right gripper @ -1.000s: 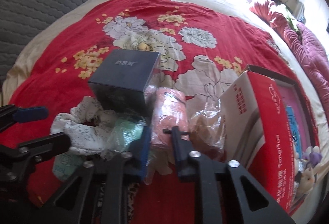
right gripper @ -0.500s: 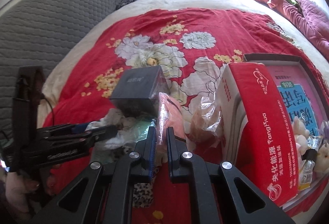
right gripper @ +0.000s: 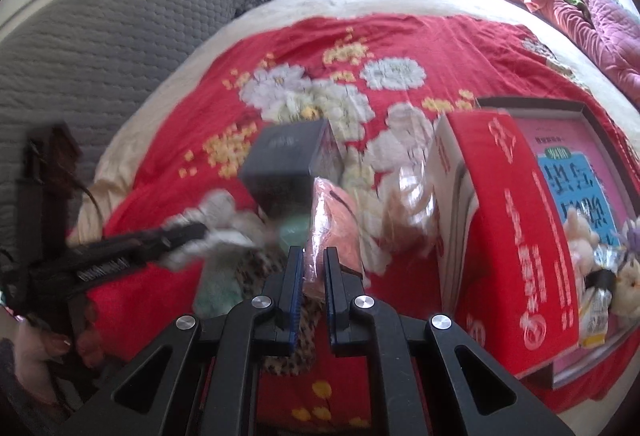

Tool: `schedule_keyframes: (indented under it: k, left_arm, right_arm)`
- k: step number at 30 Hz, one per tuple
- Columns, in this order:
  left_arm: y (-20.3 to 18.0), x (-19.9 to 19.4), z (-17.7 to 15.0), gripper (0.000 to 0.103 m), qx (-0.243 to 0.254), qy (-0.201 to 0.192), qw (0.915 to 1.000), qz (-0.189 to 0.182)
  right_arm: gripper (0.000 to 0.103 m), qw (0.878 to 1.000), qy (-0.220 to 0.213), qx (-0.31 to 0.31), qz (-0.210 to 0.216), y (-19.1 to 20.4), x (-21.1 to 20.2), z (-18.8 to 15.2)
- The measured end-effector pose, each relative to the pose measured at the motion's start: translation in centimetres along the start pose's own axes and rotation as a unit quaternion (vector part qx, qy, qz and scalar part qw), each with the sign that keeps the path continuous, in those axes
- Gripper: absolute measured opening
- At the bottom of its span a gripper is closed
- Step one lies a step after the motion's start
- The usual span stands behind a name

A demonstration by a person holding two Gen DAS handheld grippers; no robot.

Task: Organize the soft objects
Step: 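Grasp the white floral cloth with the left tool while the right tool grasps the pink packet, then lift and carry the white cloth and pink packet over the pink tray with both tools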

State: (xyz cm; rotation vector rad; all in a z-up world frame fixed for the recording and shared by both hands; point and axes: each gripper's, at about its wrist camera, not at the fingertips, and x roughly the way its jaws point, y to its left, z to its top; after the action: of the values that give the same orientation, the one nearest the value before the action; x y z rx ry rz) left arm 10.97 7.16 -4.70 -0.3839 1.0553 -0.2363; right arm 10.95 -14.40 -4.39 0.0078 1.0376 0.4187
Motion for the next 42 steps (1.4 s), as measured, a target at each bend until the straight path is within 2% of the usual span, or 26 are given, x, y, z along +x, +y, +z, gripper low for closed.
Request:
schedule_keyframes:
  k: [8, 11, 16, 18, 22, 25, 29, 33, 39, 42]
  left_arm:
    - [-1.0, -2.7, -0.6, 0.013, 0.007, -0.021, 0.9997, -0.002]
    - [-1.5, -3.6, -0.9, 0.013, 0.012, -0.027, 0.9996, -0.002]
    - [-2.3, -4.4, -1.4, 0.013, 0.017, -0.028, 0.9995, -0.002]
    - [-2.8, -4.5, -1.5, 0.013, 0.02, -0.028, 0.9994, -0.003]
    - [-3.4, -4.6, -1.9, 0.013, 0.025, -0.026, 0.9993, -0.008]
    - [-3.6, -4.6, -2.2, 0.013, 0.029, -0.023, 0.9993, -0.009]
    - [-3.8, -4.6, -2.4, 0.013, 0.033, -0.021, 0.9992, -0.01]
    - [-3.9, -4.6, -2.4, 0.013, 0.033, -0.021, 0.9992, -0.014]
    - [-3.9, -4.6, -2.4, 0.013, 0.032, -0.019, 0.9991, -0.018]
    - [-3.9, -4.7, -2.4, 0.013, 0.032, -0.019, 0.9991, -0.018]
  right_arm:
    - [0.01, 0.998, 0.045, -0.009, -0.039, -0.8, 1.7, -3.2]
    - [0.01, 0.998, 0.045, -0.014, -0.045, -0.9, 1.9, -3.6]
    - [0.009, 0.999, 0.035, 0.016, -0.014, -1.7, 0.9, -3.4]
    - [0.009, 0.999, 0.025, 0.009, -0.024, -1.7, 0.4, -3.1]
    - [0.009, 0.998, 0.034, -0.004, -0.045, -1.5, 1.7, -3.2]
    - [0.014, 0.997, 0.036, -0.019, -0.066, -1.3, 2.6, -3.4]
    - [0.031, 0.995, 0.039, -0.03, -0.087, -1.1, 3.4, -2.9]
    - [0.041, 0.992, 0.044, -0.046, -0.106, -0.7, 4.6, -2.2]
    - [0.043, 0.987, 0.074, -0.07, -0.12, -0.5, 7.5, -1.5]
    - [0.04, 0.988, 0.08, -0.062, -0.115, -0.9, 8.4, -1.3]
